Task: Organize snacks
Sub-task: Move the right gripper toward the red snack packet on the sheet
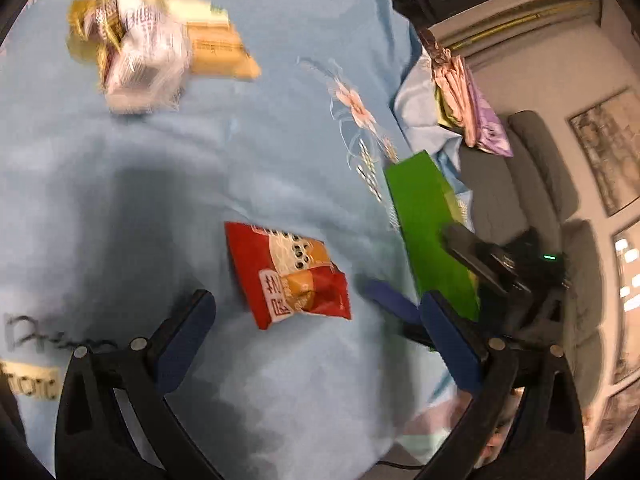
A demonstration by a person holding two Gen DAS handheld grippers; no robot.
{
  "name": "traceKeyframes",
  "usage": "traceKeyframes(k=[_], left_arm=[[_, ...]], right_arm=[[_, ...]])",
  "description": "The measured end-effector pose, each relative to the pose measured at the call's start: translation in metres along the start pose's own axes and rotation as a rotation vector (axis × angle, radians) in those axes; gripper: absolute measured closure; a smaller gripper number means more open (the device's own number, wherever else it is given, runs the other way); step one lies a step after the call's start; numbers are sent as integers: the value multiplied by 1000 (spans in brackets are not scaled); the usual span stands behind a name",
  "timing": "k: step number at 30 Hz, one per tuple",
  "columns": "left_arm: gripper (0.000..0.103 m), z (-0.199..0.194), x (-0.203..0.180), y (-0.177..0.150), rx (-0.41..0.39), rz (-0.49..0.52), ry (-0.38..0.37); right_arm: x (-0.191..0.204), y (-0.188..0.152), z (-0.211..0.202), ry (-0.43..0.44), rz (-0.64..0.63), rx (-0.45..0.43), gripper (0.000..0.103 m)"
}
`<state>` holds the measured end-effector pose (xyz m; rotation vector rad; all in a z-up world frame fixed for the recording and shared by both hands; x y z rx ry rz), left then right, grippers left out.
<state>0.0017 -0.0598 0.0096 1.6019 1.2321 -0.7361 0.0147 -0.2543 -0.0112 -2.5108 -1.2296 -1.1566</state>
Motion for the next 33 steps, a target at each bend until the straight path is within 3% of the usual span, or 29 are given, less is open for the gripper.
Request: traceKeyframes(k=[3, 6, 11, 13, 18, 21, 29, 33], left_arm=[[1, -6, 4, 1, -19, -30, -58], [1, -10, 5, 1, -29, -48, -74], [0, -1, -5, -5, -5, 75, 9], [0, 4, -5, -6, -30, 110, 27], [1, 1, 1, -2, -71, 68, 21], [1, -3, 4, -3, -57, 88, -8], [10, -14, 11, -4, -51, 64, -39], [10, -8, 10, 1, 0, 38, -82]], right_arm=[[-6, 3, 16, 1, 45, 50, 9], [-3, 6, 14, 26, 30, 0, 9], [9, 0, 24, -67, -75, -7, 9], [12, -3, 23, -94, -123, -36, 9], [11, -6, 21, -111, -144, -56, 9], [7, -4, 20, -77, -124, -42, 10], [11, -5, 23, -99, -120, -33, 15], [12, -6, 25, -82, -107, 4, 15]])
Point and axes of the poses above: each gripper's, at about its wrist camera, not at the fingertips, and z roughly the way its jaws point, x to its left, y to its top, the point moved 2 cm from there along z, roughly the way its jaws point, and after that the axes turned 15 degrees about -y, right-handed, at the moved point
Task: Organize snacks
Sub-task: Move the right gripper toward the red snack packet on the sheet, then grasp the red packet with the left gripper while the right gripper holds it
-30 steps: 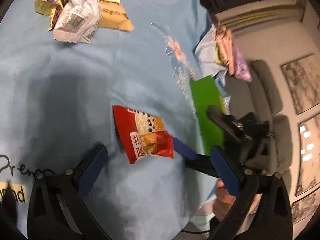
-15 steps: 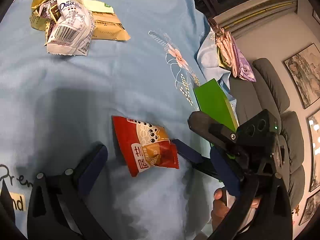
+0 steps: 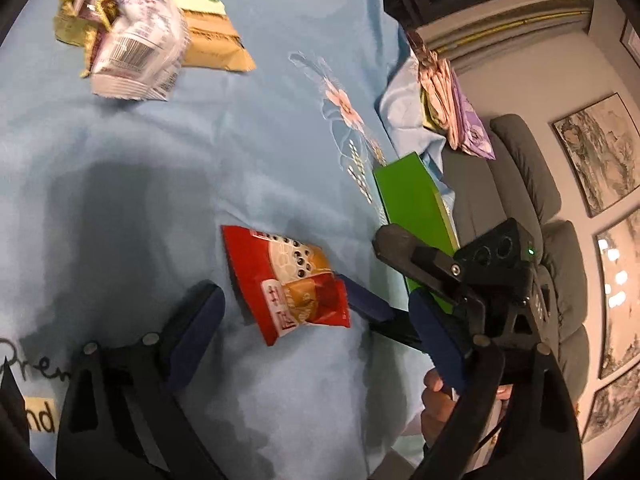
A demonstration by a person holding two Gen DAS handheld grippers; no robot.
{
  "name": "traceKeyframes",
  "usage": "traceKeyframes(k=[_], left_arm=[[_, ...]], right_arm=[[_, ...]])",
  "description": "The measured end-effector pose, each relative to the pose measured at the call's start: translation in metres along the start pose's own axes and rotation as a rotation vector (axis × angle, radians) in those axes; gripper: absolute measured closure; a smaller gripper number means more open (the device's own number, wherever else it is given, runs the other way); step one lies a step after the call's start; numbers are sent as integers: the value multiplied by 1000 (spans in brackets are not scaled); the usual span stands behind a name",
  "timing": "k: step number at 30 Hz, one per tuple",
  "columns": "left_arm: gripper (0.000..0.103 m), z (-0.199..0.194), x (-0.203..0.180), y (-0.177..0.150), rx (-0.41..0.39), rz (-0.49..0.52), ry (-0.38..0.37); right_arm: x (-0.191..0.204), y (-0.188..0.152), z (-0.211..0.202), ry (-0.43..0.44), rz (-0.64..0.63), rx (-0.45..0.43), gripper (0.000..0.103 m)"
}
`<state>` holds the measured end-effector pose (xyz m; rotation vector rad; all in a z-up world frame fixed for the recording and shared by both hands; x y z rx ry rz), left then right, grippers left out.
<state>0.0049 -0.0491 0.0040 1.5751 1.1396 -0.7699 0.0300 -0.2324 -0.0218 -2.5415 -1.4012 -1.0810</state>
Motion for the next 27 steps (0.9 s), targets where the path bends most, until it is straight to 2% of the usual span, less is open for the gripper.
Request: traceKeyframes(k=[4, 6, 9, 11, 14, 18, 21, 27], left_arm=[[10, 9, -5, 0, 43, -10, -85], [12, 10, -5, 0, 42, -12, -76], [26, 7, 1, 3, 34, -51, -51], [41, 0, 10, 5, 3, -96, -57], [52, -8, 19, 7, -23, -154, -75], [56, -9, 17, 6, -15, -139, -57], [63, -6, 15, 4, -8, -110, -15], [83, -8, 30, 8, -27, -183, -20]], right_arm=[[-4, 4, 2, 7, 39, 27, 16], [-5, 5, 3, 4, 49, 35, 16], [-8, 5, 4, 0, 63, 44, 26], [-13, 4, 4, 0, 78, 49, 38], [-20, 4, 5, 13, 96, 60, 47], [-20, 2, 5, 18, 91, 60, 47], [-18, 2, 5, 4, 72, 56, 47], [0, -3, 5, -108, -37, 14, 47]])
Point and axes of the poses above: each gripper's, at about its wrist camera, not at the fingertips, and z roughly the way its jaws point, x to its left, y to its top, the point moved 2 cm from there along z, roughly the way its jaws point, and after that the axes turned 15 degrees about -y, right-handed, at the moved point
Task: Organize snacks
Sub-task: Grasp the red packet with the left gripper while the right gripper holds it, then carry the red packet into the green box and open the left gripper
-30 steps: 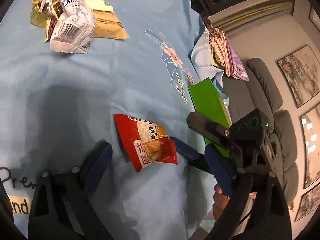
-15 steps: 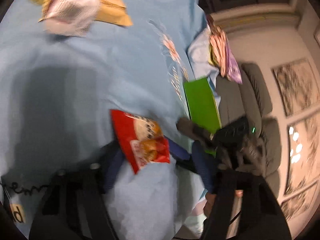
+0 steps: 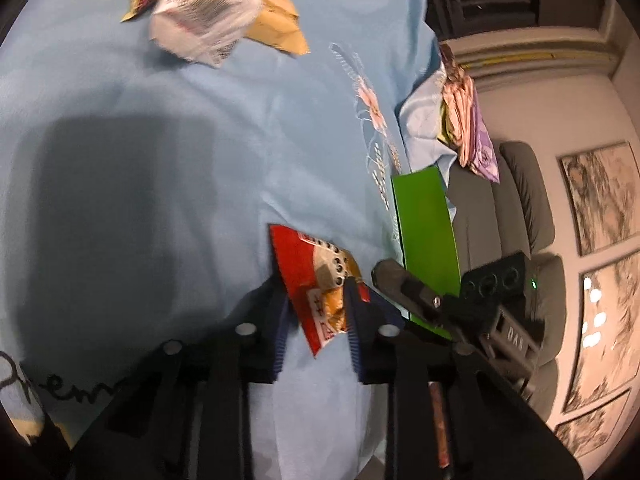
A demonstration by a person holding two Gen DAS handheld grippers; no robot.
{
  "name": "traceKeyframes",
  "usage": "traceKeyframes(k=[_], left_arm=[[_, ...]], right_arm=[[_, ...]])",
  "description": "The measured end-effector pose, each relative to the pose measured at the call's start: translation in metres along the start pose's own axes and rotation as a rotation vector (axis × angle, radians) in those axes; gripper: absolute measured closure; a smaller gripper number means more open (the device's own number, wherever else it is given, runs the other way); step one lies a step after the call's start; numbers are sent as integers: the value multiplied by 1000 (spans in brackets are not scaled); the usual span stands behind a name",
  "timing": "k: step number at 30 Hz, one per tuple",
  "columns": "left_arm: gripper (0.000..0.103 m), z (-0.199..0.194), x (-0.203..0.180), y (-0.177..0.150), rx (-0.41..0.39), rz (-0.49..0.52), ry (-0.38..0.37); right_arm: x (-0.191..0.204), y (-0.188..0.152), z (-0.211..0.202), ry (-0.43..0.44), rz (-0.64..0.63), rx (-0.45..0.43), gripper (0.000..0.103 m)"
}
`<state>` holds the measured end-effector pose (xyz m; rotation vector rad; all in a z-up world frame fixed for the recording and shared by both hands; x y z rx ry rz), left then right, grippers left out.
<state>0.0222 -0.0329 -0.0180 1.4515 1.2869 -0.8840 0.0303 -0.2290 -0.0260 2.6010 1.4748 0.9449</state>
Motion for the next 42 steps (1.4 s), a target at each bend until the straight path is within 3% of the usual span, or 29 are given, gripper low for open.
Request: traceKeyframes(k=[4, 13, 17, 22, 29, 38, 42], left_arm=[[89, -2, 3, 2, -8, -21, 2], [90, -2, 2, -1, -27, -2, 23], [90, 0, -1, -2, -34, 12, 32], [92, -1, -3, -4, -36, 24, 29], [91, -5, -8, -5, -55, 37, 18], [93, -6, -34, -8, -65, 127, 4], [92, -7, -60, -9, -73, 202, -24]], right_arm=[[-2, 0, 0, 3, 6, -8, 47], [3, -4, -1, -80, -65, -39, 69], [0, -5, -2, -69, -32, -52, 72], [9, -9, -7, -98, -78, -98, 74], [8, -9, -18, -44, -81, -153, 85], [9, -11, -38, 12, -79, -224, 92], [13, -12, -64, 35, -124, -305, 94]])
Point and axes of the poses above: each gripper's, at about its wrist camera, not at the fingertips, and z roughly the way its jaws point, x to its left, y to its top, the point moved 2 cm from there along z, roughly the way its jaws point, and after that the axes turned 15 degrees about -y, right-handed, at the moved point
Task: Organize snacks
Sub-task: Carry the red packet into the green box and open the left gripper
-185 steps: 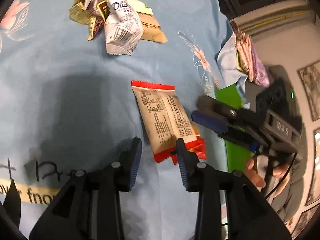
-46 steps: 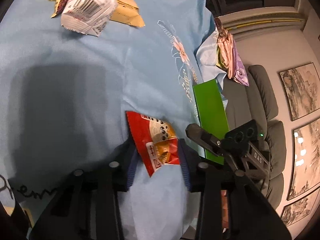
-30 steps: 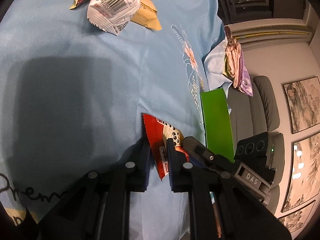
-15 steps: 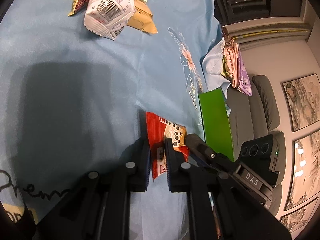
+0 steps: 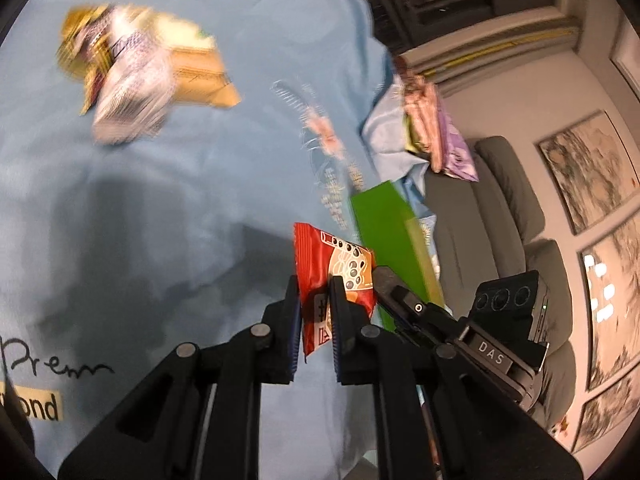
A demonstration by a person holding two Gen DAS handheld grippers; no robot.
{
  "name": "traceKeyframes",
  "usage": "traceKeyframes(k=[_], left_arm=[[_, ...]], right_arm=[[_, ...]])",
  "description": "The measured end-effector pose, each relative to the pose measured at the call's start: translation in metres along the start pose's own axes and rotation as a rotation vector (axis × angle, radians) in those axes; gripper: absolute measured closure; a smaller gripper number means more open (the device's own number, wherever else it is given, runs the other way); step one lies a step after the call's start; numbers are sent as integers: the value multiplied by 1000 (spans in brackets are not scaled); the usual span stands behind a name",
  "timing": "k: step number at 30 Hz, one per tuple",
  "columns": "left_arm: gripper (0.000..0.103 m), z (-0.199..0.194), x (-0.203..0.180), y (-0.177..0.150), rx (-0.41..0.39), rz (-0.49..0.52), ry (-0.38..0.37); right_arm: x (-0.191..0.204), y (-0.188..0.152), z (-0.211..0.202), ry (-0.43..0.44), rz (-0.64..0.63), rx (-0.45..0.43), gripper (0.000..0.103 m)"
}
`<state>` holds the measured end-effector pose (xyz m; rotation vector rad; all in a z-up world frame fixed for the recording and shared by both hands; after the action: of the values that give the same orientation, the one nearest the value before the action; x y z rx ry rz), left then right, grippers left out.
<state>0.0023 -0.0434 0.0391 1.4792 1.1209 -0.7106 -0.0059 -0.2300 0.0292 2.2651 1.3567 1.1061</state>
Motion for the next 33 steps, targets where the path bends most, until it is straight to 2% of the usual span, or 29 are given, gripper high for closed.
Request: traceKeyframes(k=[4, 8, 10, 13, 15, 20, 24, 25, 26, 27, 28, 29, 30, 31, 32, 33], left_arm=[[93, 10, -27, 1, 6, 57, -7], [93, 35, -59, -3, 43, 121, -13], [93, 56, -79, -4, 61, 165, -29], [92, 99, -103, -9, 124, 209, -37], [92, 126, -117, -15, 157, 257, -19], [92, 189, -132, -30, 245, 262, -47], [90, 220, -147, -37, 272, 319, -36], [84, 225, -149, -38, 268, 328, -20], [66, 227, -149, -39, 267, 331, -12], [53, 229, -149, -40, 267, 331, -11], [23, 229, -149, -40, 261, 331, -15], [4, 225, -149, -40, 238, 337, -3], [0, 222, -149, -40, 213, 351, 25], [1, 215, -151, -39, 179, 381, 63], [1, 209, -152, -39, 161, 410, 86], [0, 201, -154, -38, 148, 443, 108]], right_arm=[[-5, 6, -25, 24, 19, -73, 95], [-21, 10, -55, 2, 43, -139, 96], [-33, 14, -77, -28, 49, -199, 96], [-55, 20, -102, -166, 42, -255, 96], [-78, 22, -115, -209, 90, -275, 96], [-133, 25, -139, -246, 208, -310, 96], [-162, 24, -155, -264, 257, -346, 96], [-166, 25, -155, -272, 278, -342, 96], [-171, 24, -154, -278, 293, -333, 95], [-173, 24, -152, -284, 285, -319, 95], [-173, 24, -151, -291, 274, -310, 95], [-172, 24, -149, -307, 264, -302, 90], [-169, 24, -148, -330, 257, -296, 84], [-167, 23, -147, -347, 248, -292, 67], [-163, 24, -147, -356, 237, -292, 46], [-159, 24, -147, -359, 230, -298, 34]])
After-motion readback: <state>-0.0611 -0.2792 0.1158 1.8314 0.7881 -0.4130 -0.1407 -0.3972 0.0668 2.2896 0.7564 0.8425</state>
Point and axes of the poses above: each gripper's, at about its wrist camera, not at the fingertips, and z roughly the way its jaws point, x to its left, y to its top, the point moved 2 cm from there along z, roughly the way its jaws point, and after that the axes turned 15 degrees about -y, right-handed, at the moved point
